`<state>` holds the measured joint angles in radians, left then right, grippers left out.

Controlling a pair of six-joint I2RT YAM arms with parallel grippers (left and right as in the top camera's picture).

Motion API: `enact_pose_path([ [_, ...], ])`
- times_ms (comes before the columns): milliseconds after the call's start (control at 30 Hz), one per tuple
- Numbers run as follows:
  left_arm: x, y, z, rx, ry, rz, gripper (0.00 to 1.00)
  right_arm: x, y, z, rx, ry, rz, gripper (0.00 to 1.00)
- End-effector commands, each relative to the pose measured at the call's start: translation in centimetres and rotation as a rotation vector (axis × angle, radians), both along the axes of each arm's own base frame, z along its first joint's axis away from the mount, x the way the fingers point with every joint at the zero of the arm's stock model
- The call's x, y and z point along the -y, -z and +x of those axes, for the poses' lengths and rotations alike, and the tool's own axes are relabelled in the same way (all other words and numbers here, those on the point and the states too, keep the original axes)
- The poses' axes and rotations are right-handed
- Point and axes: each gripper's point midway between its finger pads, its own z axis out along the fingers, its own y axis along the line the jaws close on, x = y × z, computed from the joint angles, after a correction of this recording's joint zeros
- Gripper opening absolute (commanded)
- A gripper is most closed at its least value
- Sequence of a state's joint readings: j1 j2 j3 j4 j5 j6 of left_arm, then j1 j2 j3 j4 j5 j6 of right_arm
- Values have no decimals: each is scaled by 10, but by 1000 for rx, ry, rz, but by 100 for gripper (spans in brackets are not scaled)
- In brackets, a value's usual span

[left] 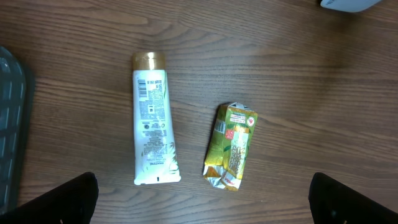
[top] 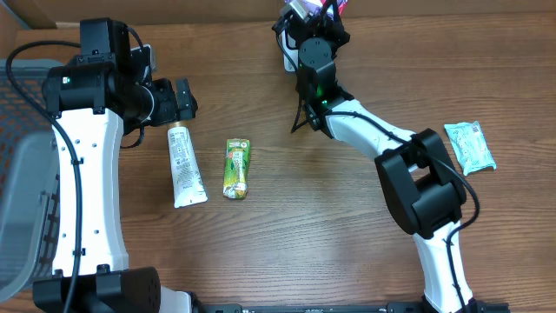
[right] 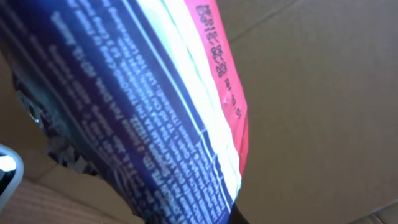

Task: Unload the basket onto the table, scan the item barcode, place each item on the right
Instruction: 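Lift the pad pack and hold it in front of the scanner, then carry the pad pack right and release it beside the wipes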

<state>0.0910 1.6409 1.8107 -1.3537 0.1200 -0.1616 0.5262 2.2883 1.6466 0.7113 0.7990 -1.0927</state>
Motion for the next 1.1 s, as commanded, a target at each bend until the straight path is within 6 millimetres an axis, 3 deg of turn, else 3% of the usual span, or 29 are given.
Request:
enact_pose_path([
  [0,1,2,3,-3,0,-5,100,-4,4,5,13,-23,-48,4],
  [367,1,2,3,-3,0,-5,100,12,38,18,-31,-5,-70,4],
  [1067,1,2,3,-2,0,-5,99,6,57,23,-69,-66,18,4],
])
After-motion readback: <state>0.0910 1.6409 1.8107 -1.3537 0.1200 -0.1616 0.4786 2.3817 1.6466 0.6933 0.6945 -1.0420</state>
